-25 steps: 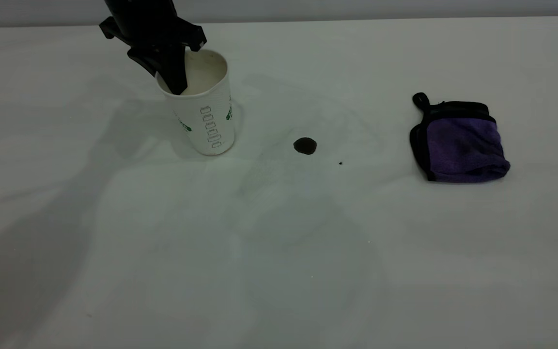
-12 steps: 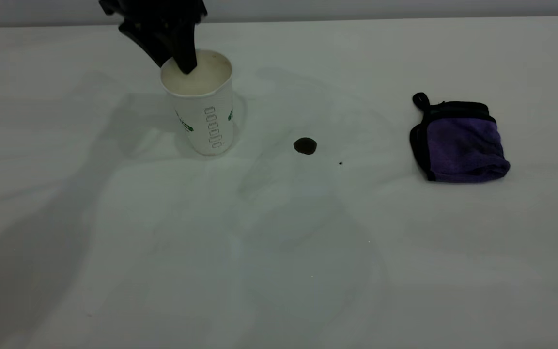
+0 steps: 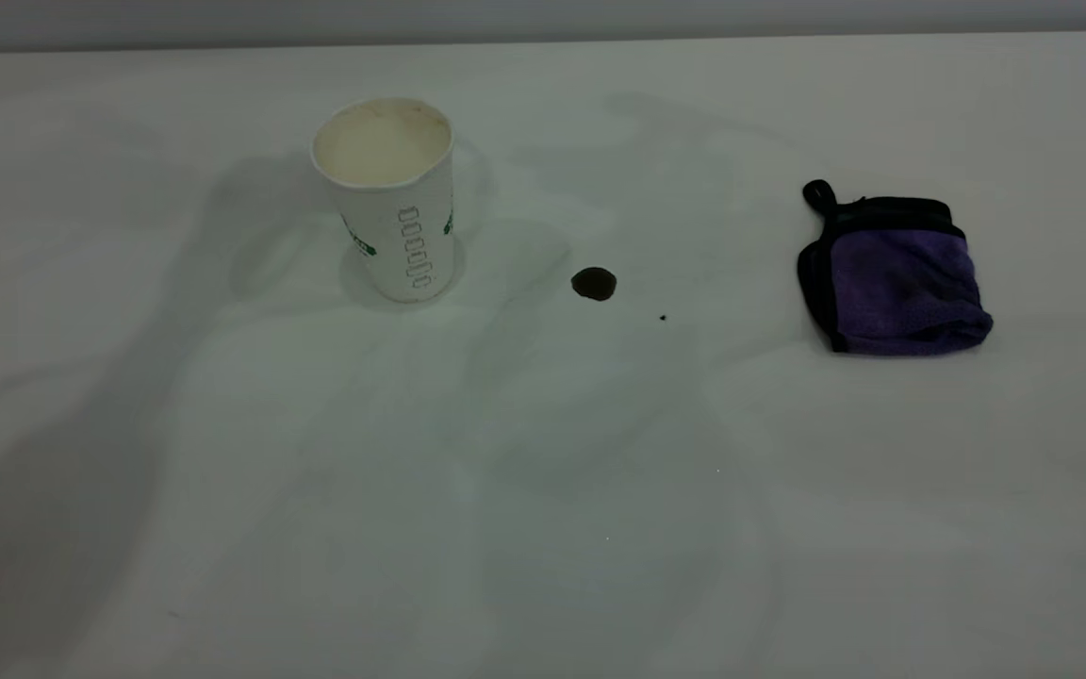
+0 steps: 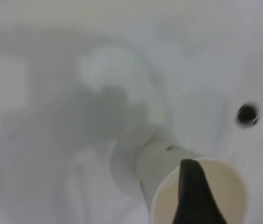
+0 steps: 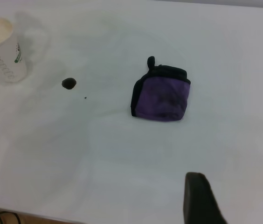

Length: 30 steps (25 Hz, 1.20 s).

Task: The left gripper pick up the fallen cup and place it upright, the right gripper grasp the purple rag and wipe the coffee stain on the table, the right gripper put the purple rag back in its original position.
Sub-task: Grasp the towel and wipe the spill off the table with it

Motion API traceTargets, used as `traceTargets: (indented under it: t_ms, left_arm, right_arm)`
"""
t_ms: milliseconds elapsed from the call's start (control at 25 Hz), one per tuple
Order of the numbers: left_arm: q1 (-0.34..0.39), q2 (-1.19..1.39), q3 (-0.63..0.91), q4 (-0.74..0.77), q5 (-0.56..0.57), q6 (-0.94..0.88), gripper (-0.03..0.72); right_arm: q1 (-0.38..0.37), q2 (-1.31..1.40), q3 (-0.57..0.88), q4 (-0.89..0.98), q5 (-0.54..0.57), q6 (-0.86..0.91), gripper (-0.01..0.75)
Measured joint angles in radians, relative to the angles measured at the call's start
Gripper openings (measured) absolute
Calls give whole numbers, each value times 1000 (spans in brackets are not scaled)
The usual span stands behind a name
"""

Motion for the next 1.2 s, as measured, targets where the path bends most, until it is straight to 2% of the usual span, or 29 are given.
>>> traceTargets:
  t_ms: [320, 440, 840, 1200]
  left_arm:
    - [0, -326, 2, 17, 0, -75, 473]
    - [0, -486, 98, 31, 0, -94, 473]
    - [0, -1024, 794, 149, 0, -90, 473]
    - [0, -1423, 1426, 163, -4, -90, 473]
  right_arm:
    - [0, 0, 0, 1, 0, 0, 430]
    - [0, 0, 0, 1, 0, 0, 430]
    - [0, 0, 0, 1, 0, 0, 430]
    - [0, 0, 0, 1, 0, 0, 430]
